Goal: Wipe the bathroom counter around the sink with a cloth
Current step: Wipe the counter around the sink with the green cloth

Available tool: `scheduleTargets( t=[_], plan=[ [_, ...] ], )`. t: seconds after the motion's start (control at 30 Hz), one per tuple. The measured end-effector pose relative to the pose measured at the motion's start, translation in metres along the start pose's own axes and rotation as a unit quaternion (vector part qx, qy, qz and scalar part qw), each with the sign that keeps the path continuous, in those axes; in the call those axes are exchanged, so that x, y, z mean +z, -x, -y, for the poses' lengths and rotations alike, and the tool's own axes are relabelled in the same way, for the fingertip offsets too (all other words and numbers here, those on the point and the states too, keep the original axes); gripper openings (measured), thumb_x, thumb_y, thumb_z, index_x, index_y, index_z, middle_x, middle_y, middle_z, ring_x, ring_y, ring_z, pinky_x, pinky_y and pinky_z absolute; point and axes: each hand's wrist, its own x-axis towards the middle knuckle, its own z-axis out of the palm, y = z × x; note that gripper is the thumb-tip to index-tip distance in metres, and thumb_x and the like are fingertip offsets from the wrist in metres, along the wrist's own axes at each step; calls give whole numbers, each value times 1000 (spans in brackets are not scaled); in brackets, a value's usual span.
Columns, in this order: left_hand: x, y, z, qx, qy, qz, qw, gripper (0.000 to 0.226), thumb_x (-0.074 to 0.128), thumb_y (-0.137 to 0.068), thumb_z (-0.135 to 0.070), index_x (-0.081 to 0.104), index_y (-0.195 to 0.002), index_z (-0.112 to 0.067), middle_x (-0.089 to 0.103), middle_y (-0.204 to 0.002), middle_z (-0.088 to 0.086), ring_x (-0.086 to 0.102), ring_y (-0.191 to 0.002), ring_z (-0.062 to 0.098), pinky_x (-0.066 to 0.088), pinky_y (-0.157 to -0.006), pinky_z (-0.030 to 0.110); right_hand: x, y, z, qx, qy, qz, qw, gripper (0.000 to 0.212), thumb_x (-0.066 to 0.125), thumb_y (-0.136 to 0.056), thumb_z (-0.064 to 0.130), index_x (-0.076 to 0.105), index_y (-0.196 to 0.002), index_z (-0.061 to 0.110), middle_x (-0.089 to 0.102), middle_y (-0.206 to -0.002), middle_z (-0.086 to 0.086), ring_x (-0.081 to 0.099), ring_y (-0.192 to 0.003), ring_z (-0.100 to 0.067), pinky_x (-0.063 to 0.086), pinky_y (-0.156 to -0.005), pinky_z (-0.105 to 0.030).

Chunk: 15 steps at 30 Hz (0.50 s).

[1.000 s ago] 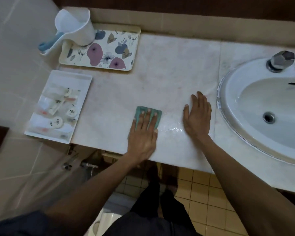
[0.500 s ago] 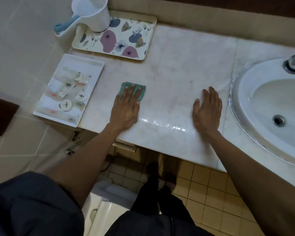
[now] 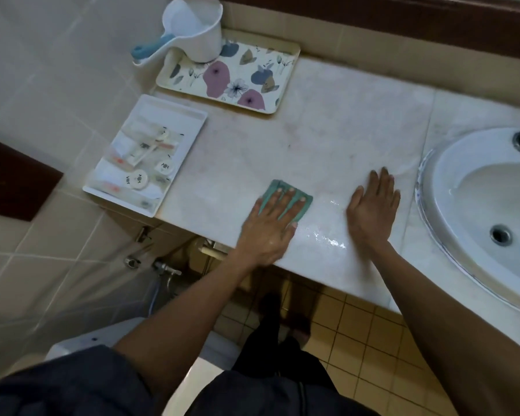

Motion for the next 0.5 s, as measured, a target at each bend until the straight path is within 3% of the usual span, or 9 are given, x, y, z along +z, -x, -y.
scheduleTargets(
  t=[0.07, 0.17, 0.27, 0.4, 0.5],
  plan=[
    [-12, -10, 41, 8, -13, 2, 1000, 56, 27, -107, -40, 16, -161, -33, 12, -170, -6, 8, -157, 16, 13, -126, 49, -1, 0, -2, 0, -4, 6, 1000, 54, 28, -102, 31, 32, -151, 10, 23, -163, -10, 17, -152, -27, 11, -124, -46],
    [-27, -8, 93, -102, -2, -16, 995, 56, 28, -108, -38, 16, -162, -31, 13, -170, -2, 8, -157, 20, 13, -125, 53, -2, 1, -5, -8, -10, 13, 1000, 55, 29, -102, 32, 31, -152, 10, 22, -164, -9, 16, -152, -27, 11, -124, -46],
    [-33, 10, 112, -135, -15, -28, 990, 55, 28, -108, -36, 18, -162, -28, 15, -170, 1, 10, -157, 23, 15, -125, 54, -2, 2, -6, -12, -4, 8, 1000, 54, 30, -102, 31, 31, -152, 9, 22, -164, -10, 17, -152, -27, 11, -124, -46],
    [-20, 24, 75, -248, -14, -55, 967, 59, 24, -106, -38, 13, -162, -24, 13, -170, 5, 11, -157, 28, 17, -123, 57, -2, 1, -7, -7, -8, 12, 1000, 55, 30, -102, 32, 31, -152, 9, 23, -164, -10, 18, -152, -27, 12, -124, -46],
    [-3, 24, 14, -257, 31, -39, 965, 60, 16, -108, -43, -1, -163, -25, -5, -171, 3, -7, -157, 25, 1, -126, 53, 0, 1, -9, -7, -13, 12, 1000, 55, 29, -102, 33, 30, -153, 11, 22, -164, -9, 17, -152, -25, 10, -125, -44]
  ],
)
